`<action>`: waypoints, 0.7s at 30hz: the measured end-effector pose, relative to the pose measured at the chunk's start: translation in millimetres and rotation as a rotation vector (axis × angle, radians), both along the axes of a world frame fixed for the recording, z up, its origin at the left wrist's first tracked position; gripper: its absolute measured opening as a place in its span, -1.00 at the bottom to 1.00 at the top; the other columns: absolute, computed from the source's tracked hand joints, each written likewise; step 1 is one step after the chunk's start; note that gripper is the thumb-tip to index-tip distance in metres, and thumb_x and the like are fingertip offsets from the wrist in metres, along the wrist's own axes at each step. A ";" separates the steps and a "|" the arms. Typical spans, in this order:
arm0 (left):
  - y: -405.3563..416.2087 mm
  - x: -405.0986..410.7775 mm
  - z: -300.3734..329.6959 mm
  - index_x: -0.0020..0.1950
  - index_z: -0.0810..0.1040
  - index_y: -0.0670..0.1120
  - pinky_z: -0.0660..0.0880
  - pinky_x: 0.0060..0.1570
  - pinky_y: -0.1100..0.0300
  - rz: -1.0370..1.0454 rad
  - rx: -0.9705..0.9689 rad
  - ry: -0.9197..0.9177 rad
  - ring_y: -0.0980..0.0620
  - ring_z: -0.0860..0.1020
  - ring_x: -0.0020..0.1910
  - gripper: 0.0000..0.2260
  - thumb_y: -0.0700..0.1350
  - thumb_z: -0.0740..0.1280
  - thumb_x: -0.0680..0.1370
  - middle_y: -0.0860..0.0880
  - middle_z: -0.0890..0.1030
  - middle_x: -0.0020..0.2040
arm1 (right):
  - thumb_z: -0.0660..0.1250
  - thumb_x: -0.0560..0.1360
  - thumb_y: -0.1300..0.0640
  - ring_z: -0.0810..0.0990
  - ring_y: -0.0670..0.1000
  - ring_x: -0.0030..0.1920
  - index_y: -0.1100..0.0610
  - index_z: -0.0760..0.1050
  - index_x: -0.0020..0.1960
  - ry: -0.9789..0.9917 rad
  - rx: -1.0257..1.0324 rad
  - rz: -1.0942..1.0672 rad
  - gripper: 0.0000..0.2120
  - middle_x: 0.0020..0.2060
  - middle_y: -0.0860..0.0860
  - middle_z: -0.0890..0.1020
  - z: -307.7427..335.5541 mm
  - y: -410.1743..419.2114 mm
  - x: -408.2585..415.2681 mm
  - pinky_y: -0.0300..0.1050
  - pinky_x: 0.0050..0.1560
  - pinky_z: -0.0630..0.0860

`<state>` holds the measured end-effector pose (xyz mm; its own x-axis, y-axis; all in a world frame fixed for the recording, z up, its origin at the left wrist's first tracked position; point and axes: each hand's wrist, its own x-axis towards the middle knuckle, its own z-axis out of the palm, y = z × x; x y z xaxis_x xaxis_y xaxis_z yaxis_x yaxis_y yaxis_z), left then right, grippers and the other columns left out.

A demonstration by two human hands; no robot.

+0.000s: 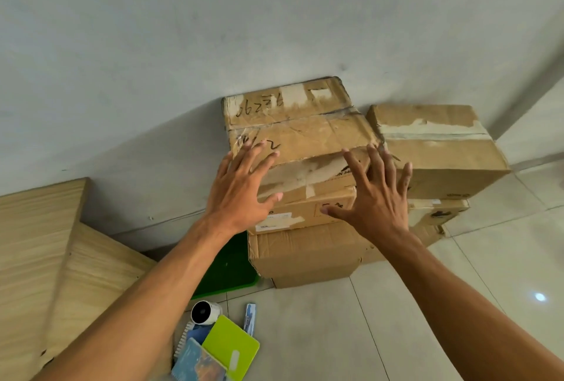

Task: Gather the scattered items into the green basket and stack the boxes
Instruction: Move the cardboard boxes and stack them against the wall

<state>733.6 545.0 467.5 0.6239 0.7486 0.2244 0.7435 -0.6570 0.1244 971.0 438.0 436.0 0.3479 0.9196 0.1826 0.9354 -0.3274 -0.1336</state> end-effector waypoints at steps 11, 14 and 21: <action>-99.6 -66.2 -3.5 0.55 0.23 0.04 0.16 0.47 -0.16 -0.195 -0.033 -0.154 -0.09 0.17 0.52 -0.26 0.21 0.41 0.45 -0.04 0.16 0.57 | 0.24 0.21 -0.61 -0.21 0.13 0.60 -0.24 -0.19 0.59 0.122 0.092 -0.210 0.13 0.61 0.04 -0.11 11.1 -146.0 -104.8 0.36 0.51 -0.21; -137.4 -90.0 -12.7 0.55 0.23 0.05 0.15 0.46 -0.11 -0.312 -0.050 -0.138 -0.09 0.15 0.52 -0.27 0.21 0.41 0.45 -0.05 0.16 0.57 | 0.25 0.24 -0.60 -0.20 0.15 0.59 -0.22 -0.20 0.60 0.118 0.095 -0.284 0.12 0.61 0.07 -0.11 2.2 -198.0 -141.8 0.35 0.52 -0.22; -231.6 -97.1 -27.5 0.55 0.21 0.06 0.17 0.46 -0.14 -0.509 -0.126 -0.113 -0.08 0.16 0.53 -0.29 0.24 0.31 0.45 -0.04 0.18 0.56 | 0.28 0.26 -0.58 -0.20 0.13 0.59 -0.21 -0.20 0.60 0.164 0.067 -0.498 0.12 0.61 0.05 -0.11 -14.1 -340.3 -191.1 0.31 0.53 -0.23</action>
<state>636.4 313.5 440.0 0.8923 0.3827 0.2393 0.3119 -0.9060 0.2860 779.9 97.8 421.8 0.7688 0.6236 0.1414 0.6335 -0.7127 -0.3014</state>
